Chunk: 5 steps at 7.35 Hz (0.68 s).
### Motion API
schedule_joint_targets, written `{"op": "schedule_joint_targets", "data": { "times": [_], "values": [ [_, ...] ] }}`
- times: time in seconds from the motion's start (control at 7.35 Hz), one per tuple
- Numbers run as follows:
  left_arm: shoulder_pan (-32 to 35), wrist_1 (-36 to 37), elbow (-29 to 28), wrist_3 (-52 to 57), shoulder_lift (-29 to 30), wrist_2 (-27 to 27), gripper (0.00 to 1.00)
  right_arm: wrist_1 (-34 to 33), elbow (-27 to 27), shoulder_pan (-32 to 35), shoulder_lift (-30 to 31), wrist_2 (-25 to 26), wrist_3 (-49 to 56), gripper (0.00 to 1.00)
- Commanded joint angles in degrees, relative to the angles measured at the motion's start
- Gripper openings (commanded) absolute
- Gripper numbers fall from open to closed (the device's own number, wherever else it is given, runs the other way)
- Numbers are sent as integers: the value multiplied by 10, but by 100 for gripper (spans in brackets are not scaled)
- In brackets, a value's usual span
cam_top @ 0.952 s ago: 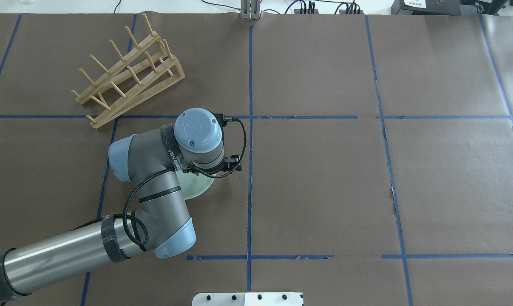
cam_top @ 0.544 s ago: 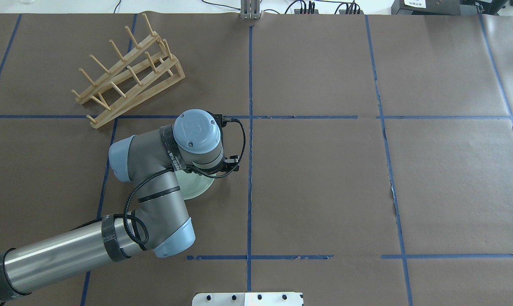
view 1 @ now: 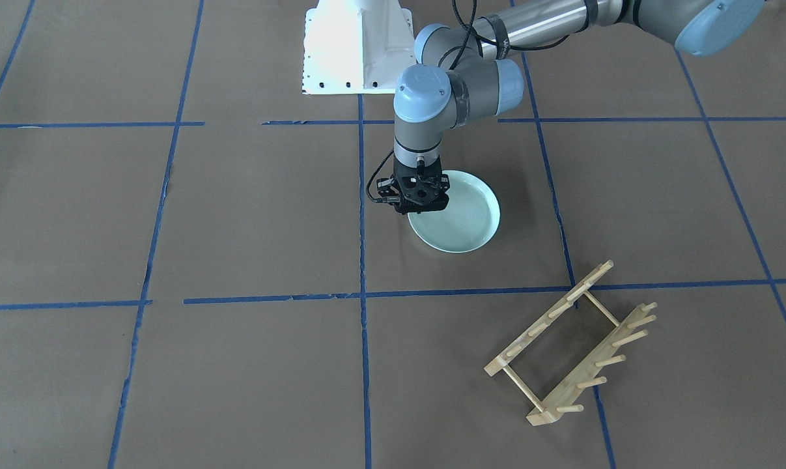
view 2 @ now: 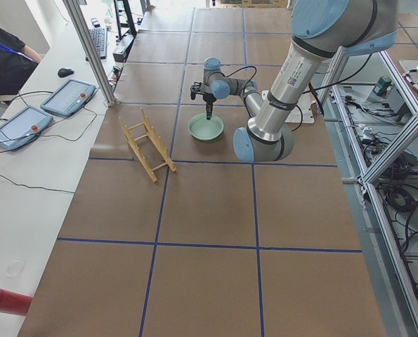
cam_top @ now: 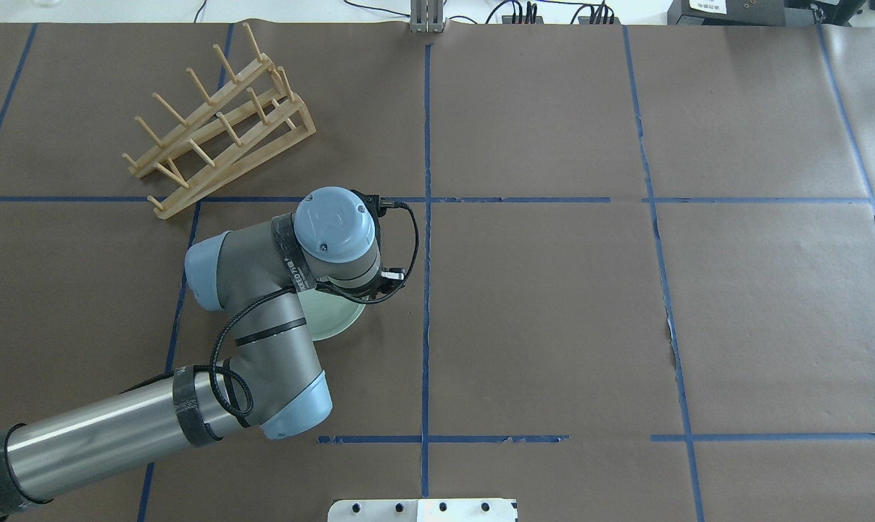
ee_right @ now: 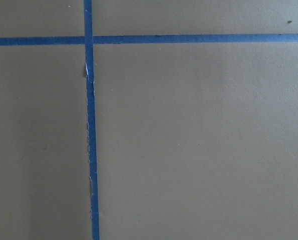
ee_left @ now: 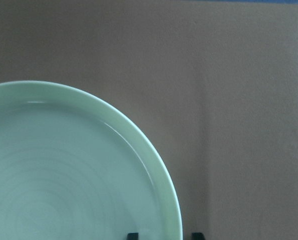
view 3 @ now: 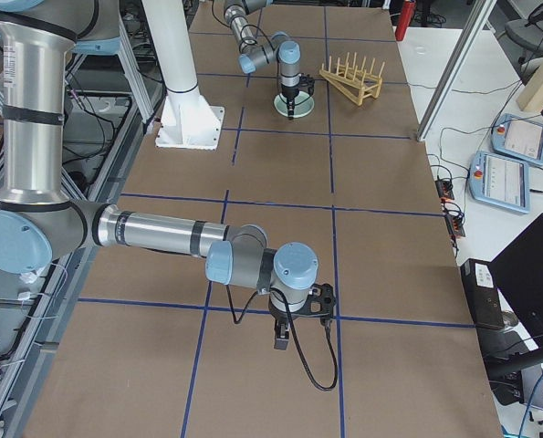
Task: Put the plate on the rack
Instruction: 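Lower the left gripper and close it on the plate rim, then lift the plate with the left gripper and tilt it upright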
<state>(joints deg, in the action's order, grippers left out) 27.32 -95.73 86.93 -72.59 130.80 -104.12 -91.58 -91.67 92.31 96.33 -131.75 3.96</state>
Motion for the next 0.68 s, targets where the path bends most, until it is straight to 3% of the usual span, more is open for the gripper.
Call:
{"op": "schedule_joint_targets", "data": {
  "times": [0.0,0.14,0.54],
  "values": [
    [1,3,4,1,0,6,0,0,0,1,0,0,0,100],
    [11,12,27,-1,1,4,0,0,0,0,0,0,0,100],
    [83,188,208,3,7,1,0,0,0,1,0,0,0,100]
  ]
}}
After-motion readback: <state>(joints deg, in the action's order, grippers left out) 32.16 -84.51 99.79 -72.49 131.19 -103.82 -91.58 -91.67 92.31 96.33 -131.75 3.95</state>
